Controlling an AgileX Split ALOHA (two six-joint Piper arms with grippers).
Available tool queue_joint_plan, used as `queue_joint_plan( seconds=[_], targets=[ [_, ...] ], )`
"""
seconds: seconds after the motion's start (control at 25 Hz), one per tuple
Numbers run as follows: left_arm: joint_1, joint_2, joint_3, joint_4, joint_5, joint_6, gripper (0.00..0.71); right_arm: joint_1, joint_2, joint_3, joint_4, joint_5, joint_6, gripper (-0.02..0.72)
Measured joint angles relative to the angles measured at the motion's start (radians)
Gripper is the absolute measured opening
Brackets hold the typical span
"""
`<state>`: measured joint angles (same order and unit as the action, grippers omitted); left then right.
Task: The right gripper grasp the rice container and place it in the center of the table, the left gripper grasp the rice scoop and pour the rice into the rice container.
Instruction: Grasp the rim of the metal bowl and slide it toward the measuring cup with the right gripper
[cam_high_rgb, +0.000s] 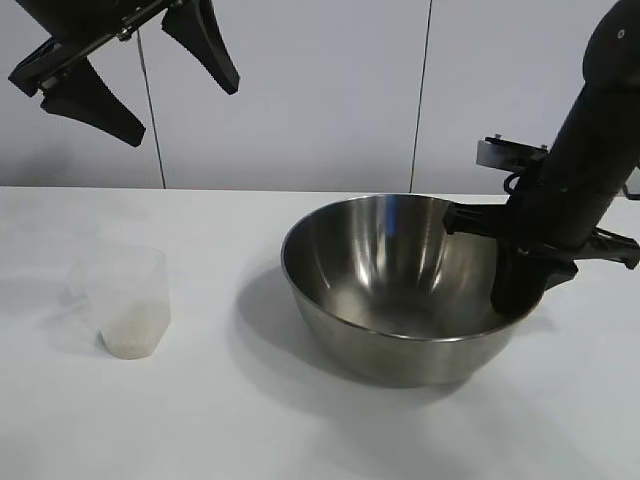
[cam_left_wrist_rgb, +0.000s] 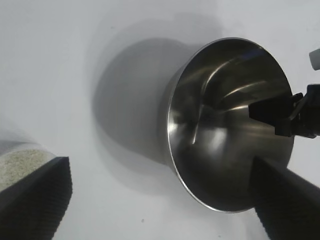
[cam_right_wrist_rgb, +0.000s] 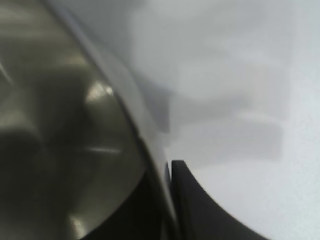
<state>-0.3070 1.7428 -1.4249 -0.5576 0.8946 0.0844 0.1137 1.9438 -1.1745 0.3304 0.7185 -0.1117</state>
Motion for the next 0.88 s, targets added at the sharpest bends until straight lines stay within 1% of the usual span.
queue_joint_plan(
  seconds=[0.04, 0.2, 0.32, 0.44, 0.64, 0.72, 0.88],
  targets=[
    [0.0, 0.0, 0.0, 0.0, 0.0, 0.0, 0.689, -0.016, 0.0, 0.0, 0.04, 0.004, -0.031, 0.01],
    [0.0, 0.0, 0.0, 0.0, 0.0, 0.0, 0.689, -0.07, 0.0, 0.004, 0.153, 0.037, -0.146, 0.01],
    [0.0, 0.0, 0.0, 0.0, 0.0, 0.0, 0.689, -0.079, -0.008, 0.005, 0.202, 0.043, -0.199, 0.011],
    [0.0, 0.0, 0.0, 0.0, 0.0, 0.0, 0.689, -0.079, -0.043, 0.005, 0.221, 0.045, -0.223, 0.011],
    [0.0, 0.0, 0.0, 0.0, 0.0, 0.0, 0.689, -0.076, -0.079, 0.005, 0.225, 0.044, -0.226, 0.011],
    [0.0, 0.0, 0.0, 0.0, 0.0, 0.0, 0.689, -0.062, -0.079, 0.005, 0.22, 0.042, -0.226, 0.011],
    [0.0, 0.0, 0.0, 0.0, 0.0, 0.0, 0.689, 0.0, -0.079, 0.005, 0.214, 0.023, -0.22, 0.011]
  ],
)
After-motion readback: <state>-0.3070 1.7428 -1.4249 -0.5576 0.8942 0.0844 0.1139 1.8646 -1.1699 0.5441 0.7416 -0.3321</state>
